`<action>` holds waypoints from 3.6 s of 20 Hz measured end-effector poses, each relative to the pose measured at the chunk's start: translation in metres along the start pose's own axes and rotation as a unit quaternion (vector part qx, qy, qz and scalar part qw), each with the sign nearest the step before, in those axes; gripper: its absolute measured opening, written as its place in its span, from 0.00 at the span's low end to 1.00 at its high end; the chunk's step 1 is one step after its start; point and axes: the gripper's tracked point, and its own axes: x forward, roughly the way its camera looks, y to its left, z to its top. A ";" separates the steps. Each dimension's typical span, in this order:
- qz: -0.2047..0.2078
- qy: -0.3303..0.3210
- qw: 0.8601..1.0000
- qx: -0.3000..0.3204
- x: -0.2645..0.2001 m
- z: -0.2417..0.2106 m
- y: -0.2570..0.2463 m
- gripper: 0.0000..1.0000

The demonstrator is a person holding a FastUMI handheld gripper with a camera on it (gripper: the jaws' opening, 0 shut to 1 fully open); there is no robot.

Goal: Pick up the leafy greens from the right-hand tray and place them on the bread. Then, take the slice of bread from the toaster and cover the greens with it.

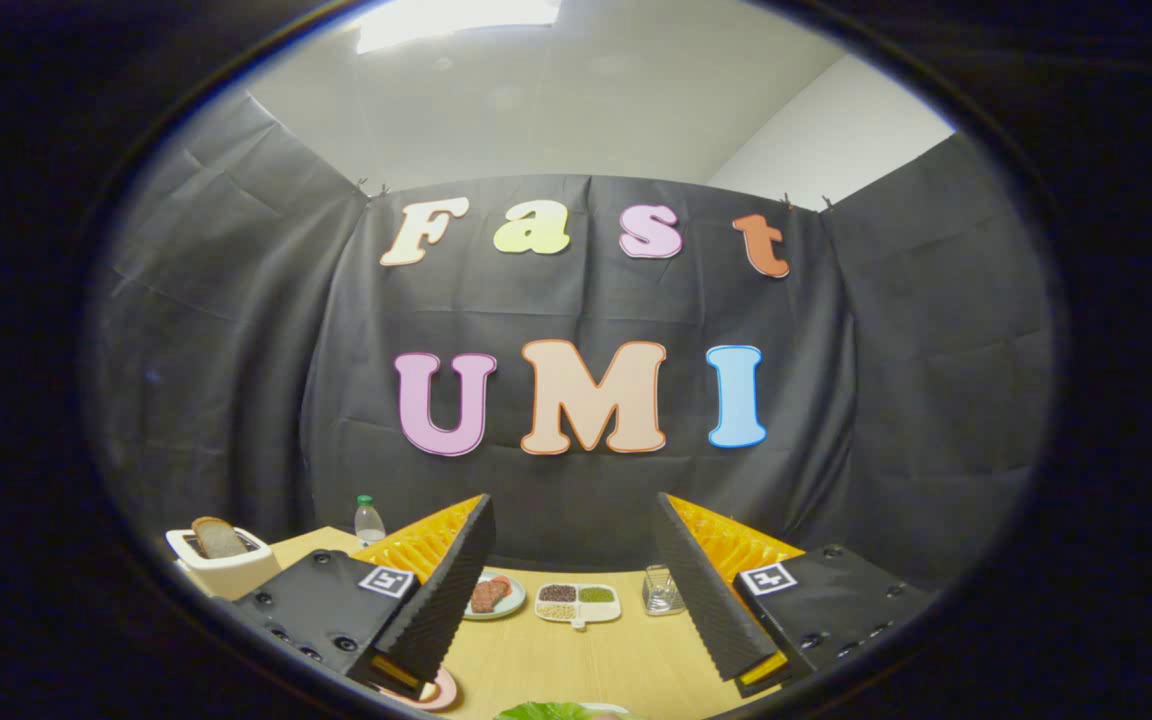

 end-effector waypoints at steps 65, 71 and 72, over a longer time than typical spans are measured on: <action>0.516 0.523 0.628 -0.255 -0.117 -0.381 0.010 0.15; 0.505 0.504 0.656 -0.247 -0.102 -0.365 0.012 0.04; 0.502 0.503 0.659 -0.247 -0.101 -0.359 0.013 0.04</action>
